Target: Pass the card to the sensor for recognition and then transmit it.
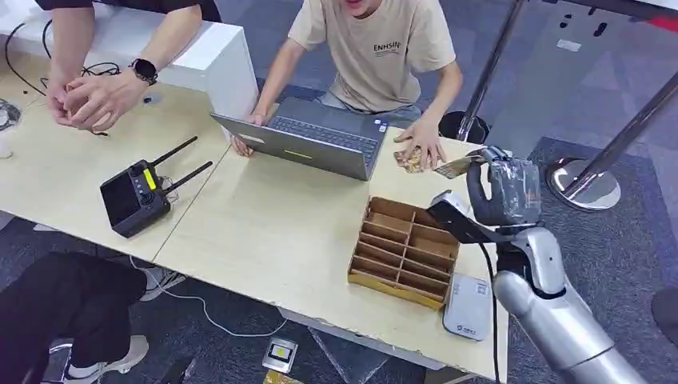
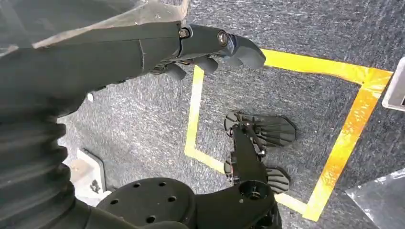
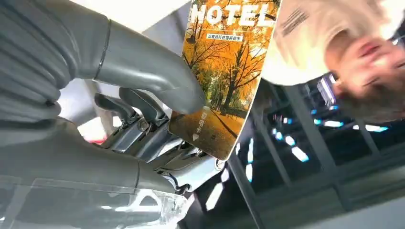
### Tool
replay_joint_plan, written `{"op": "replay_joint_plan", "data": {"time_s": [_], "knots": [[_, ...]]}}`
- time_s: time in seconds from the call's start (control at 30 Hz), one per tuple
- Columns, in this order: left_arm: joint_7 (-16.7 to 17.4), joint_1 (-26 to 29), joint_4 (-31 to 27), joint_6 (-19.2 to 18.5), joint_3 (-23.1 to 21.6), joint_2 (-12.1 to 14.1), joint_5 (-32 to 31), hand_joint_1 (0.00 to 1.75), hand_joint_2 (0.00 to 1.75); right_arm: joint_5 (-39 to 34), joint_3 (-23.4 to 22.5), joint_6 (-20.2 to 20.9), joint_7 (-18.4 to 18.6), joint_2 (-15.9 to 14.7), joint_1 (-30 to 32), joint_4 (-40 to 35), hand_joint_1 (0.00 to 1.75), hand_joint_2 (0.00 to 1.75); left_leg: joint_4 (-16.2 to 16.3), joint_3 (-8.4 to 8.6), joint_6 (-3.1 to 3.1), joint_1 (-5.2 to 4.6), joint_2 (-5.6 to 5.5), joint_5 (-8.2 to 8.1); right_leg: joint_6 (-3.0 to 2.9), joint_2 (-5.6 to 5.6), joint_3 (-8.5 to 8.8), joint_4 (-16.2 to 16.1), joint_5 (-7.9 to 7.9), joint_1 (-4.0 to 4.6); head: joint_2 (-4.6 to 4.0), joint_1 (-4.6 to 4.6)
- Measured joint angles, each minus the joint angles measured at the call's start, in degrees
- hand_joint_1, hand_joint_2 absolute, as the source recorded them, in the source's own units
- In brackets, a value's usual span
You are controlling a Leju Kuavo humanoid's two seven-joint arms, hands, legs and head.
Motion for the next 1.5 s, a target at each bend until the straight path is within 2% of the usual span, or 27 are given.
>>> {"op": "replay_joint_plan", "data": {"time_s": [0.17,0.27,0.43,0.53,0.73,0.9,1.0,1.23,1.5], "knots": [[-0.9,0.3,0.0,0.5,0.2,0.0,1.5,0.00,1.75,-7.5,-4.8,7.1,1.7,-1.5,6.2,-11.8,1.75,1.75,0.0,0.02,0.00,-0.01,0.01,0.00,0.00,0.01,0.00,0.0,0.00,-0.01,0.00,0.00],[-1.0,0.4,0.0,0.9,0.4,0.0,2.5,0.00,1.75,-10.4,-7.4,12.9,3.5,-3.3,9.4,-17.9,1.75,1.75,0.0,0.02,0.00,-0.01,0.01,0.00,0.00,0.01,0.00,0.0,0.00,-0.01,0.00,0.02],[-1.0,0.5,0.0,1.8,0.9,0.0,3.8,0.00,1.75,-12.8,-11.0,21.9,9.1,-7.5,14.6,-26.6,1.75,1.75,0.0,0.02,0.00,-0.03,0.02,0.00,0.00,0.01,0.00,0.0,0.00,-0.03,0.00,0.02],[-1.0,0.5,0.0,2.1,1.4,0.0,4.3,0.00,1.75,-12.8,-12.5,24.2,12.0,-10.2,17.4,-30.7,1.75,1.75,0.0,0.01,0.01,-0.03,0.02,-0.01,0.00,0.01,-0.01,0.0,0.00,-0.03,0.00,0.02],[-1.0,0.5,0.0,2.5,2.1,0.0,4.7,0.00,1.75,-13.8,-14.8,26.6,14.7,-14.5,22.5,-35.6,1.75,1.75,0.0,0.01,0.00,-0.02,0.03,-0.01,0.00,0.01,-0.01,0.0,0.00,-0.02,0.00,0.02],[-1.5,0.5,0.0,2.6,2.3,0.0,4.7,0.00,1.75,-15.7,-15.7,27.0,15.3,-16.4,25.7,-36.5,1.75,1.75,0.0,0.01,0.00,-0.02,0.03,-0.01,0.00,0.01,0.01,0.0,0.00,-0.02,0.00,0.02],[-2.0,0.5,0.0,2.5,2.6,0.0,4.9,0.00,1.75,-14.5,-15.4,27.2,15.4,-16.9,27.5,-36.4,1.75,1.75,0.0,0.02,0.00,-0.02,0.02,-0.01,0.00,0.01,0.00,0.0,0.00,-0.02,0.00,0.02],[-1.9,0.5,0.0,2.5,3.2,0.0,4.9,0.00,1.75,-13.4,-12.6,25.8,15.6,-17.5,30.2,-33.5,1.75,1.75,0.0,0.00,0.00,-0.01,0.02,-0.01,0.00,0.01,0.00,0.0,0.00,-0.01,0.00,0.00],[-2.0,0.4,0.0,2.1,3.4,-0.4,4.7,0.00,1.75,-9.7,-6.1,25.1,17.4,-17.5,30.4,-27.8,1.75,1.75,0.0,0.00,0.00,-0.01,0.03,-0.01,0.00,0.01,0.00,0.0,0.00,-0.01,0.00,0.00]]}}
